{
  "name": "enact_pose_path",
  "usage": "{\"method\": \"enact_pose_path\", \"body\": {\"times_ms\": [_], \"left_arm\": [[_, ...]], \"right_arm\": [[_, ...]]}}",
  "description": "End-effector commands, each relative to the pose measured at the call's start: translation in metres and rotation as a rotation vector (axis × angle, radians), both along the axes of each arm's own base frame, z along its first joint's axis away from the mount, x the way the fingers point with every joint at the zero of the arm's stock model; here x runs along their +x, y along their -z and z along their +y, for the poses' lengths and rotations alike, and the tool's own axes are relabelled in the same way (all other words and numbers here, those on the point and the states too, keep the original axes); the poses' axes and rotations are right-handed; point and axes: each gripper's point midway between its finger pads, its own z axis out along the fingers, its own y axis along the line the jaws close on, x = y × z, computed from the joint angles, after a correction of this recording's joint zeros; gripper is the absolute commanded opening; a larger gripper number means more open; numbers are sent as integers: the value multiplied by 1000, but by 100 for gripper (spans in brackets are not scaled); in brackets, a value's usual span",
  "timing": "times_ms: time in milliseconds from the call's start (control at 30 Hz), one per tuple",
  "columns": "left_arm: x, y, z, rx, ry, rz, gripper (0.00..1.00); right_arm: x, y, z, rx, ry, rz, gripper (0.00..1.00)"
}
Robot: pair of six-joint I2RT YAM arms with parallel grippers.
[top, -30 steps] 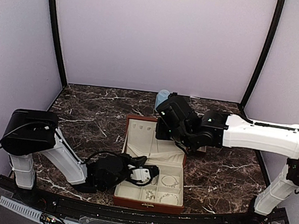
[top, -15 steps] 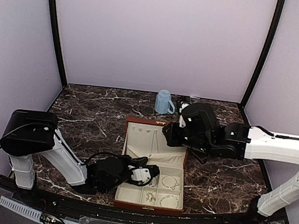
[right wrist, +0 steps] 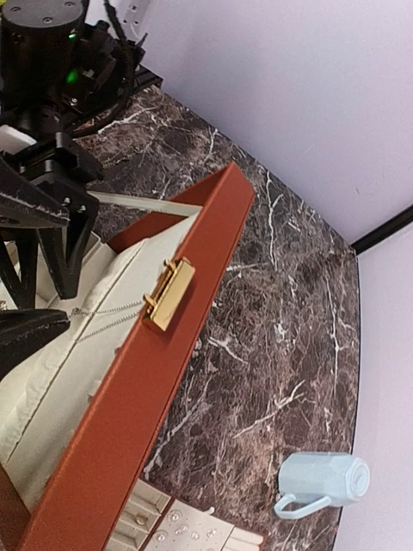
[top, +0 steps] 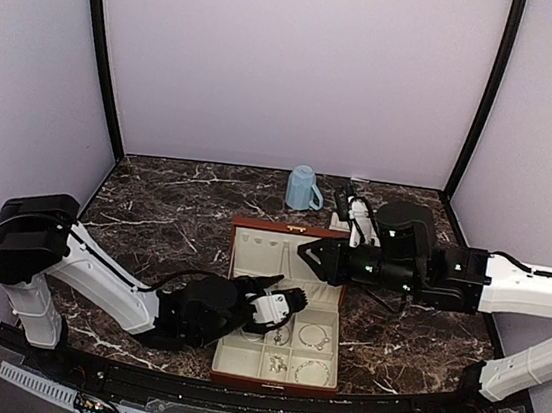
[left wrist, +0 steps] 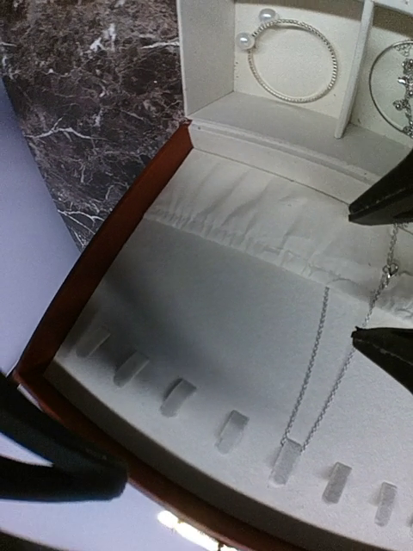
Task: Organize the mixed jewelry
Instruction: Move the jewelry box to the center of the board.
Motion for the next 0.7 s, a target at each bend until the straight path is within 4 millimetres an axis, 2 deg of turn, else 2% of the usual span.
{"method": "enact_pose_path", "body": {"times_ms": [0,200,233,267,300,333,367,400,433,467,500,567,667], "left_arm": [[-10,-35,10,-99,14,85,45],[-32,-67,41,-203,59,234,54],[-34,-64,46,-189,54,258,55],[-36,-75,53,-233,49,278,56],[-36,-71,58,-217,36,304,58],[-38,-80,63,-265,29,339,59],[-35,-73,71,-242,2,375,60],[-35,-81,73,-297,-5,432,60],[-30,-71,83,-272,-45,478,60],[-28,-77,85,-332,-66,545,60],[-21,-70,96,-320,-116,585,61],[-12,-67,113,-368,-203,667,60],[-5,-62,135,-461,-302,769,62]], "right_arm": [[-16,-22,6,88,-114,-42,36],[-22,-35,3,126,-148,-92,42],[-23,-37,3,130,-155,-99,43],[-24,-37,3,132,-162,-102,43],[-25,-36,3,131,-165,-100,43],[-24,-33,3,124,-161,-91,43],[-24,-29,1,115,-152,-81,43],[-23,-23,-1,99,-139,-67,43],[-23,-16,-3,75,-126,-52,43],[-24,-8,-6,47,-111,-34,43],[-23,0,-11,18,-80,-13,43],[-22,17,-24,-29,-5,41,43],[-19,46,-56,-69,158,149,42]]}}
